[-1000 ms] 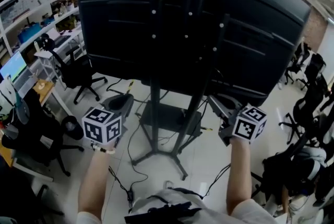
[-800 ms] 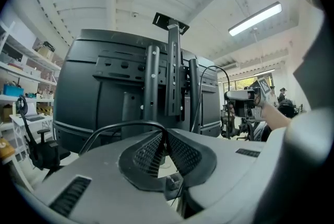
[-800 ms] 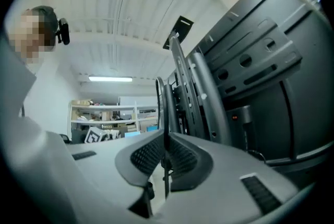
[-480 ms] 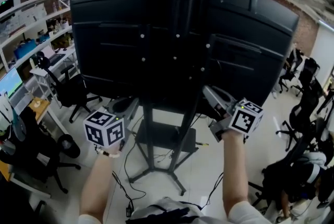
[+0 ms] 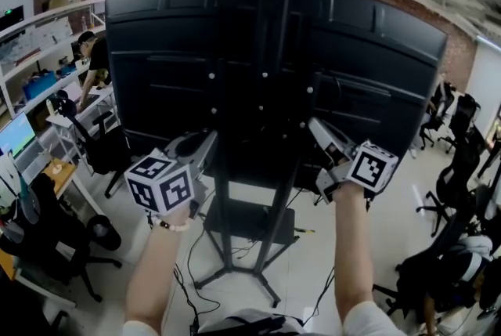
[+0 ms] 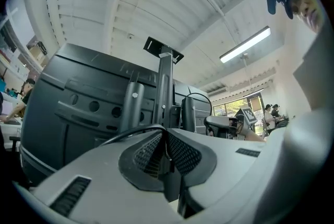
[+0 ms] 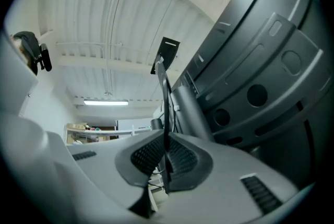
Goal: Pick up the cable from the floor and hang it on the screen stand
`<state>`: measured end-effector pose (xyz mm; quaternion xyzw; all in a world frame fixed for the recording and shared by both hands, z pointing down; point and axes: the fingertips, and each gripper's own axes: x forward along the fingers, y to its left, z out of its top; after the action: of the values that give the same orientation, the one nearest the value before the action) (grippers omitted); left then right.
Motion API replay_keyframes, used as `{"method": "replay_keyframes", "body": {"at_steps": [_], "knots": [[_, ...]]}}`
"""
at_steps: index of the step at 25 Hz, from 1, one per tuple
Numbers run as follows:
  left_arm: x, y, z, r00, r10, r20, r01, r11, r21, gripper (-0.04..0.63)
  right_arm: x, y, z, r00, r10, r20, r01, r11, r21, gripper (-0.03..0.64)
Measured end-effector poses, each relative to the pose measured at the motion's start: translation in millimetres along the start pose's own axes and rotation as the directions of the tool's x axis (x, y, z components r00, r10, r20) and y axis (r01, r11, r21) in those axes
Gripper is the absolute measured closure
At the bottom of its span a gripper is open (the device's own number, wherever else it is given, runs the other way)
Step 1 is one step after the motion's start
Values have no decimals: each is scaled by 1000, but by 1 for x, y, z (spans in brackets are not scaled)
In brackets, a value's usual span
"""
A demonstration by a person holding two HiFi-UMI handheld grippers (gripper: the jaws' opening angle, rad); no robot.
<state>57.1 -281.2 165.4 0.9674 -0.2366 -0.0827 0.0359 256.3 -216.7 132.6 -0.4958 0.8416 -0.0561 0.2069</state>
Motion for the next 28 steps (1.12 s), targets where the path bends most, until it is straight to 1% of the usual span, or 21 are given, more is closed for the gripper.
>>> {"method": "replay_keyframes", "body": {"at_steps": [3,6,8,10,14,18,21,25,27,28], "knots": [[11,-6,10,1000,-17,22,17,1000,-5,581,4,-7,6,1000,0,14,0,1000,20,586],[20,-12,18,999,-37,39,37,999,-10,581,5,-19,10,999,12,48,-17,994,105,586],[24,-16,27,997,-48,55,49,999,-8,581,5,-30,10,998,-6,65,-4,987,163,586],[27,-20,33,996,-58,67,58,998,-6,580,1,-41,8,996,-34,81,16,977,211,586],[33,-26,38,994,-73,76,74,997,-6,580,-10,-62,3,991,-56,122,17,955,298,586],[37,-31,35,995,-82,58,82,997,5,580,-20,-87,-21,990,-84,110,37,927,373,588],[39,-33,26,996,-85,37,84,996,5,581,-27,-99,-42,992,-101,80,61,915,400,588],[34,-35,10,997,-80,17,81,997,-6,581,-36,-94,-66,994,-96,52,66,907,416,586],[31,-35,-3,997,-77,-3,77,997,-17,581,-42,-86,-72,994,-102,48,74,909,409,586],[29,-35,-12,997,-76,-17,76,997,-26,580,-46,-82,-73,992,-116,41,91,918,385,586]]}}
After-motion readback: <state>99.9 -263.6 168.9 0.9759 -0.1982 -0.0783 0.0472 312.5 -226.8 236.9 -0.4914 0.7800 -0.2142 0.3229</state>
